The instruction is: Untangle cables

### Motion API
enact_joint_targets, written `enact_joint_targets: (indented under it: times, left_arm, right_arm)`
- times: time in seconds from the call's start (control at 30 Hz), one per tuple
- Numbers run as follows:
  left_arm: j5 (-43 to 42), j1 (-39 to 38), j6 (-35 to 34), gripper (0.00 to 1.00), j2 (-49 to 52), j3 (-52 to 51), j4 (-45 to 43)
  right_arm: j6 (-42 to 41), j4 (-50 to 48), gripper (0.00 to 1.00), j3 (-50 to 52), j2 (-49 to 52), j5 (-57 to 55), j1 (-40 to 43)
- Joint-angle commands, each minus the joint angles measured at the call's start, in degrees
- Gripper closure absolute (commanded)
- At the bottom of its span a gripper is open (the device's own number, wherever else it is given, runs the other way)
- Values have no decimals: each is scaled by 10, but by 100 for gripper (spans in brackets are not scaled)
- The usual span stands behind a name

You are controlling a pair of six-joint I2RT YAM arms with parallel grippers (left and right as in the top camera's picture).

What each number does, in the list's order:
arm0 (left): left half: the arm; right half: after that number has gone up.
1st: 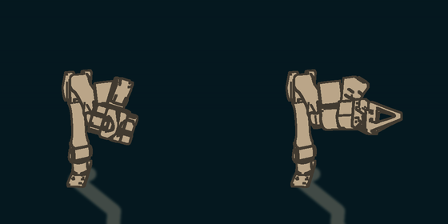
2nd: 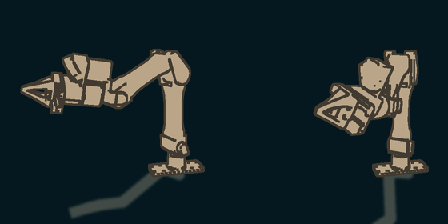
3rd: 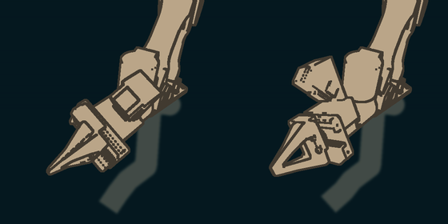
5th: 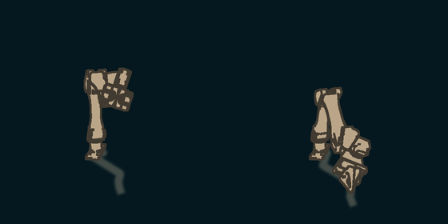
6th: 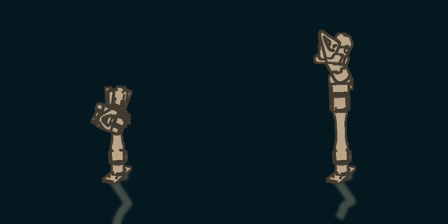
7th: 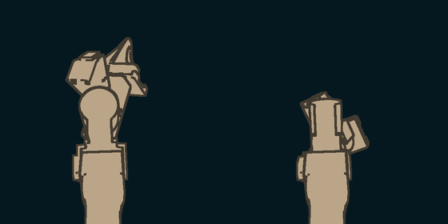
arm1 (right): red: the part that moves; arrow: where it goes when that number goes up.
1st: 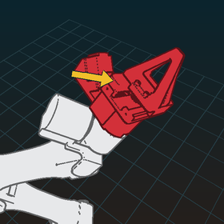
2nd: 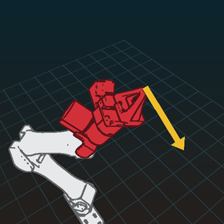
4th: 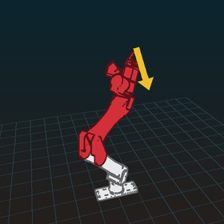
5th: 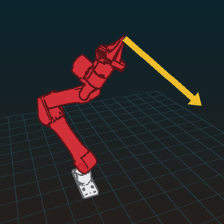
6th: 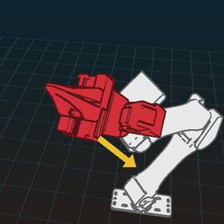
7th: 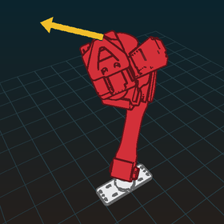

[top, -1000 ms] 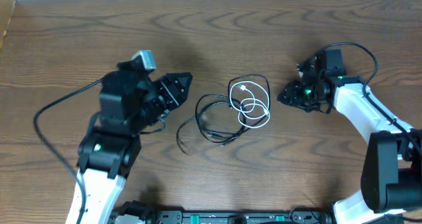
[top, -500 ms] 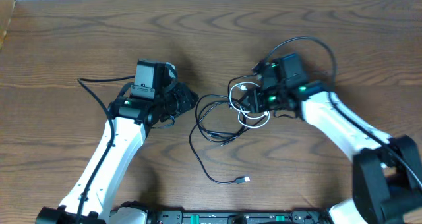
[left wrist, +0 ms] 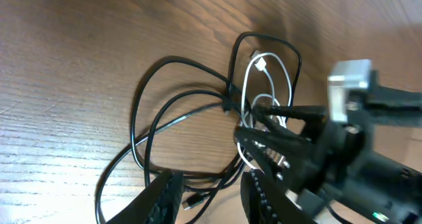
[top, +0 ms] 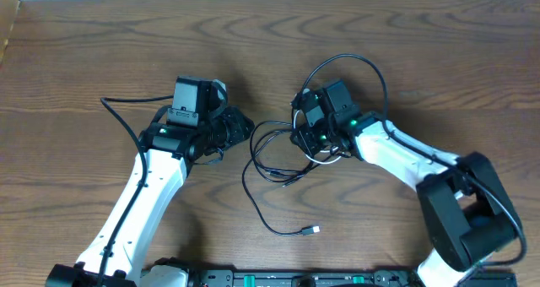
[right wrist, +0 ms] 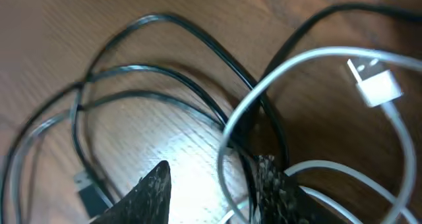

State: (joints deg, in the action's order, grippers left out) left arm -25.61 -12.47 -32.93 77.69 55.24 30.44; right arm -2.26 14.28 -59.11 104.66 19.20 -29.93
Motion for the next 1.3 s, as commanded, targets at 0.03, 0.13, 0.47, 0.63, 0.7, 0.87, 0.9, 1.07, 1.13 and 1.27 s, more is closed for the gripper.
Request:
enact_joint_targets:
  times: [0.03,0.13,0.47,0.63,0.7,0.87,0.9,1.07,1.13,1.27]
  left_arm:
    - [-3,3,10,66,-2,9,1]
    - [-3,3,10,65,-2,9,1]
    - [-3,3,10,65,-2,9,2]
    - [-3,3,11,65,-2,9,2]
    - [-3,3,17,64,-2,9,2]
    - [-3,3,17,61,-2,9,2]
    - [-3,3,17,61,-2,9,2]
    - [-3,3,19,61,-2,9,2]
    - [-3,3,23,61,-2,9,2]
    - [-3,3,30,61,-2,9,2]
  right_arm:
    - [11,-8,62,1,35,-7,-3]
    - [10,-8,67,1,44,-9,-3]
    - [-59,75,99,-37,-45,43,14]
    - [-172,124,99,-70,-191,74,42]
    - [-218,122,99,-76,-269,85,61]
    - [-287,116,99,-78,-411,84,107]
    - [-294,117,99,-78,-432,84,115]
    - [-317,119,99,-83,-491,82,141]
    - [-318,126,99,-104,-493,82,154]
    - [-297,167,99,-204,-492,57,204]
